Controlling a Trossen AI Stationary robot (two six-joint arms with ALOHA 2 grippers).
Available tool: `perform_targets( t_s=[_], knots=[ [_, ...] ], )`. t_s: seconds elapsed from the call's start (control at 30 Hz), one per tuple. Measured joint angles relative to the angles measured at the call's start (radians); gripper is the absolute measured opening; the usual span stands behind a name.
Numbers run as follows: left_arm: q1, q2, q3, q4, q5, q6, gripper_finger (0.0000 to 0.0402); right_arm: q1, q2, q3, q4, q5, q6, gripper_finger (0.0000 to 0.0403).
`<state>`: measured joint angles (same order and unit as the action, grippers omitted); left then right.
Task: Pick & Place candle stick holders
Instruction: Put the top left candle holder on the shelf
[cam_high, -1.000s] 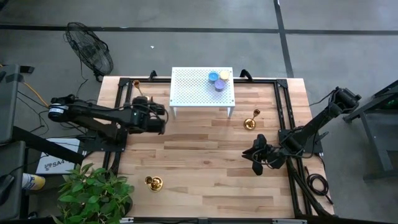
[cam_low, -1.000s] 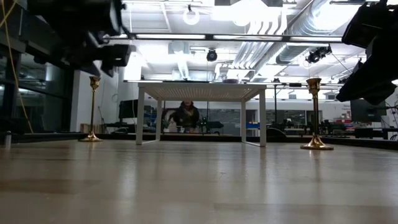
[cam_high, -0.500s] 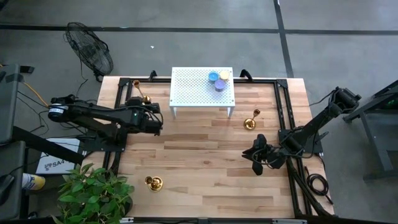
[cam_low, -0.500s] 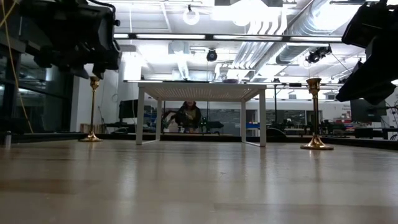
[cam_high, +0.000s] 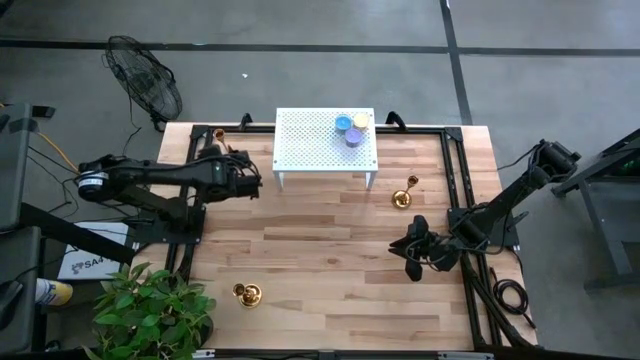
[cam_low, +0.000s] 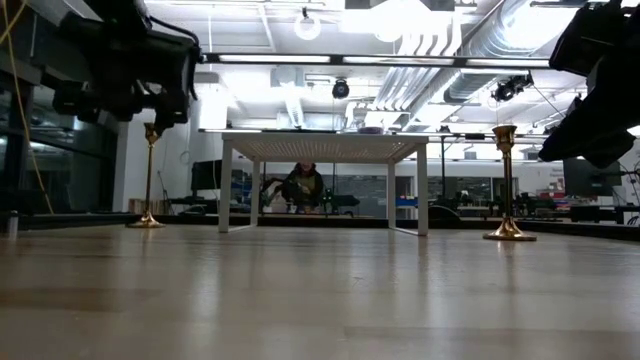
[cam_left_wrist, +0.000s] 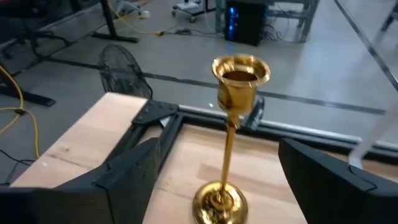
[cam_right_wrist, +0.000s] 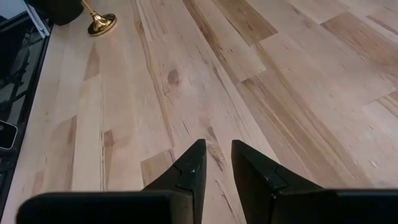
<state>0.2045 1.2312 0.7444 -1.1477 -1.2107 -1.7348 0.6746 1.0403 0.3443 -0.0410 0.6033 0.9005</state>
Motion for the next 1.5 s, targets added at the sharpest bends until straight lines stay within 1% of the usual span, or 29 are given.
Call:
perform_targets(
  t_s=[0.13, 0.37, 0.6, 0.77, 1.0, 1.2, 1.3, 1.5],
  knots=[
    [0.023, 0.000, 0.000, 0.017, -0.024, 0.002, 0.0323, 0.000, 0.000, 0.000, 0.000, 0.002, -0.001, 0.0071],
    [0.061, 0.001, 0.000, 0.074, -0.031, 0.013, 0.0323, 0.000, 0.000, 0.000, 0.000, 0.016, -0.002, 0.0071],
    [0.118, 0.001, 0.000, 0.169, -0.031, 0.097, 0.0323, 0.000, 0.000, 0.000, 0.000, -0.003, -0.001, 0.0071],
    [0.144, 0.001, 0.000, 0.190, -0.031, 0.135, 0.0323, 0.000, 0.000, 0.000, 0.000, -0.006, -0.003, 0.0071],
    [0.151, 0.001, 0.000, 0.213, -0.051, 0.134, 0.0323, 0.000, 0.000, 0.000, 0.000, -0.005, -0.003, 0.0071],
    [0.149, 0.001, 0.000, 0.214, -0.050, 0.134, 0.0321, 0.000, 0.000, 0.000, 0.000, -0.005, -0.001, 0.0071],
    [0.149, 0.001, 0.000, 0.214, -0.043, 0.134, 0.0306, 0.000, 0.000, 0.000, 0.000, -0.005, 0.000, 0.0071],
    [0.149, 0.001, 0.000, 0.214, -0.034, 0.141, 0.0252, 0.000, 0.000, 0.000, 0.000, -0.005, 0.000, 0.0071]
  ],
)
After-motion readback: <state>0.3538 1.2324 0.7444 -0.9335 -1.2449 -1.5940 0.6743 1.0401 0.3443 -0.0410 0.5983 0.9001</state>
